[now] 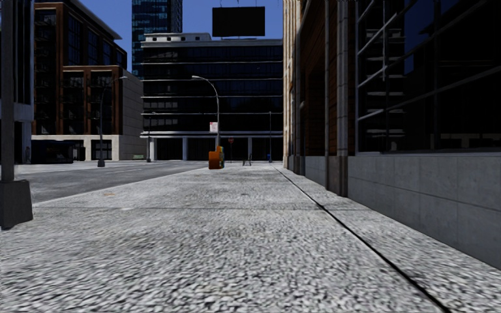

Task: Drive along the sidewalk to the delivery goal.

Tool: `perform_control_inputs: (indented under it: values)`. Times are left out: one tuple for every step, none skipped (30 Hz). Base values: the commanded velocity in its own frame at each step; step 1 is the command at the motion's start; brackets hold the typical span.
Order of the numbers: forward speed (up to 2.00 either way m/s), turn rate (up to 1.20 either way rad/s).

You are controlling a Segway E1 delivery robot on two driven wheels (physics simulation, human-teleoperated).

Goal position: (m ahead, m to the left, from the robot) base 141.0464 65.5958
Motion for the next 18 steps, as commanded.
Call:
perform_control_inputs:
  values:
    - [2.00,0.00]
    - [2.00,0.00]
    - [2.00,0.00]
    - [2.00,0.00]
    - [2.00,0.00]
    - [2.00,0.00]
    - [2.00,0.00]
    - [2.00,0.00]
    - [2.00,0.00]
    - [2.00,0.00]
    - [2.00,0.00]
    - [2.00,0.00]
    - [2.00,0.00]
    - [2.00,0.00]
    - [2.00,0.00]
    - [2.00,0.00]
    - [2.00,0.00]
    - [2.00,0.00]
